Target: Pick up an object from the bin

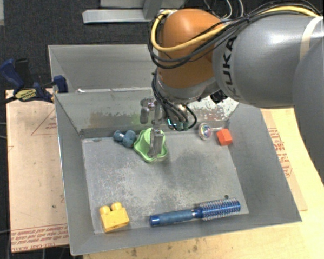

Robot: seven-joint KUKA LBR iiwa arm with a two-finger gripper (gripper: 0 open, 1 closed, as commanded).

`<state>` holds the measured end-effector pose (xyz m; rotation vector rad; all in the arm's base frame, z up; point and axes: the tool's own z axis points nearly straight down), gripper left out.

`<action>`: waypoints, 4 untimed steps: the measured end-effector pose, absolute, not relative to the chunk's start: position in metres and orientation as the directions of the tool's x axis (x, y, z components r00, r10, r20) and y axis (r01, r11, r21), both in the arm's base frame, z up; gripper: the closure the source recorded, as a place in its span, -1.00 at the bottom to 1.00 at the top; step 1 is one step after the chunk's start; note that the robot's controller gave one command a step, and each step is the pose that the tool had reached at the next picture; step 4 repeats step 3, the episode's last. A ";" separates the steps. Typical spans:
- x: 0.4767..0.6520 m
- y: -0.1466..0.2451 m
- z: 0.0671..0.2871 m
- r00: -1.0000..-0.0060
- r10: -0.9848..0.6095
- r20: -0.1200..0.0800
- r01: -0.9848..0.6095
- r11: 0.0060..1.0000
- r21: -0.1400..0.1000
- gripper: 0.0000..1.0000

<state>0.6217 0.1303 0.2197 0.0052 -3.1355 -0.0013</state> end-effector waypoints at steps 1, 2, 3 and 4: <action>0.659 0.077 0.088 -0.973 0.228 -0.020 0.228 0.974 0.012 -1.00; 0.659 0.078 0.092 -0.973 0.228 -0.017 0.228 0.974 0.012 1.00; 0.614 0.072 0.240 -0.909 -0.416 -0.008 -0.416 0.910 -0.002 1.00; 0.614 0.072 0.240 -0.909 -0.416 -0.008 -0.416 0.910 -0.002 1.00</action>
Offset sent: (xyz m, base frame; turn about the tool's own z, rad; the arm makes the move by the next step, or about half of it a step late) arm 0.0307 -0.0557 -0.1380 0.2342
